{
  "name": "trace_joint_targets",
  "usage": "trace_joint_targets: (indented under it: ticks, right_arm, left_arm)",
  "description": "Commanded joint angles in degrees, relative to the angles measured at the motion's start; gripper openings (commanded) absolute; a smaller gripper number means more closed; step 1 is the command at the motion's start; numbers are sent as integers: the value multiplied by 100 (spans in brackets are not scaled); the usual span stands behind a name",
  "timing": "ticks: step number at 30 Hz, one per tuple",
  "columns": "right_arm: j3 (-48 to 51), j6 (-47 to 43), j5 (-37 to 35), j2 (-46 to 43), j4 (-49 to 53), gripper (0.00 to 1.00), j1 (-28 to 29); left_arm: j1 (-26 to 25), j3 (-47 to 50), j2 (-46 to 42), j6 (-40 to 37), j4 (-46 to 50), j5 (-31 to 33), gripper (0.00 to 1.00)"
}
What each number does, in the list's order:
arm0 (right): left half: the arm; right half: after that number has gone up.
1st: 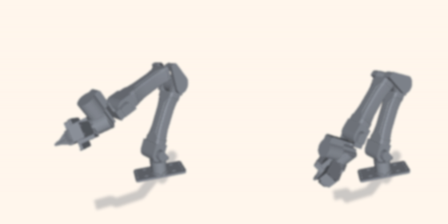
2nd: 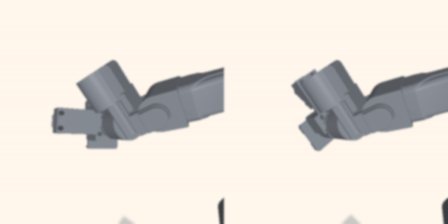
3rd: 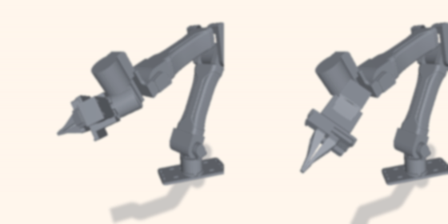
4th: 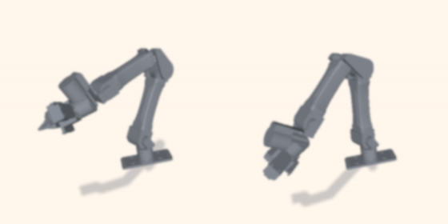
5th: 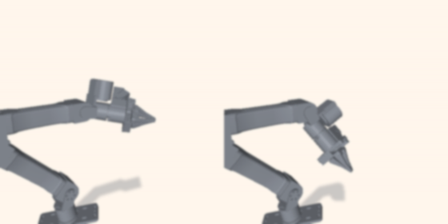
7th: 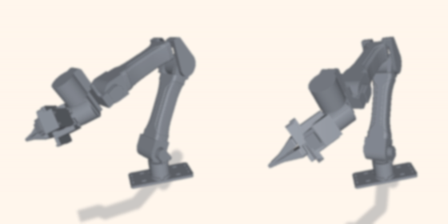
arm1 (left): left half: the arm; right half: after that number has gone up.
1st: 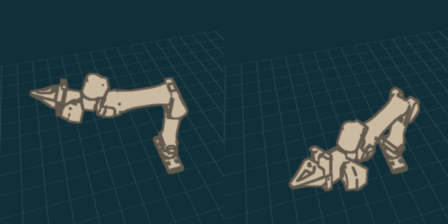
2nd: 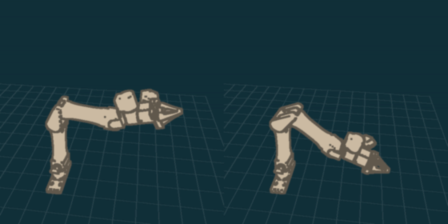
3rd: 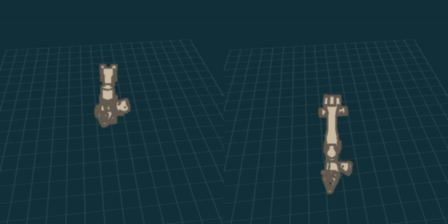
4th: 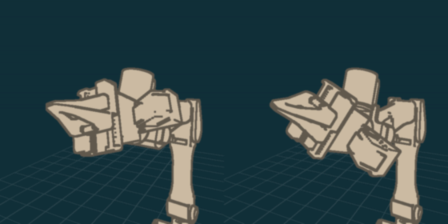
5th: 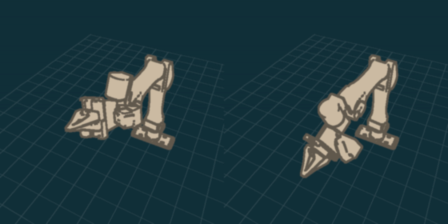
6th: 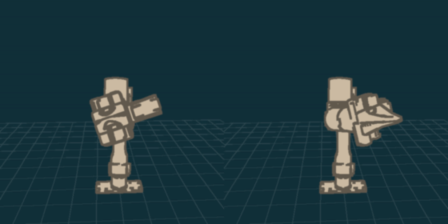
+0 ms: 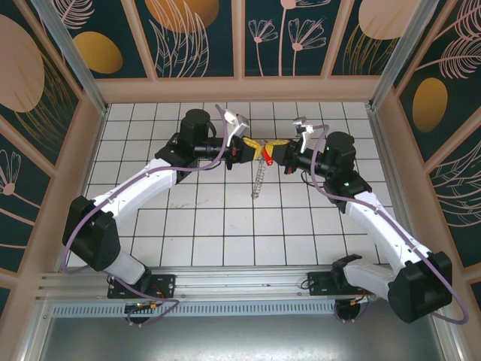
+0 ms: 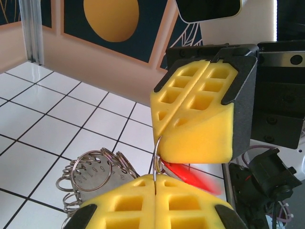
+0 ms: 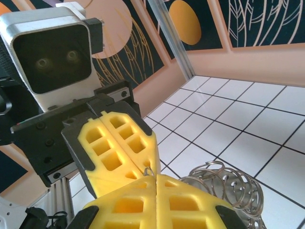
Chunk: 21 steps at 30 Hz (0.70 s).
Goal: Put the keys on the keyring
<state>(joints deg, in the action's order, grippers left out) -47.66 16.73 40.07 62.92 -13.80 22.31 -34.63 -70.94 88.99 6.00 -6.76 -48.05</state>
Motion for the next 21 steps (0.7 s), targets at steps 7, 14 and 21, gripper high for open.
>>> trace_joint_targets:
  ticks: [7, 14, 21]
  right_arm:
    - [71, -206, -496, -85, 306, 0, -109]
    - [153, -158, -133, -153, 308, 0, -151]
    - [148, -191, 405, -191, 287, 0, -159]
  left_arm:
    - [-59, -52, -241, -73, -394, -90, 0]
    - [-60, 33, -302, 5, -585, 14, 0]
    - [-52, 45, -318, 45, -674, 46, 0]
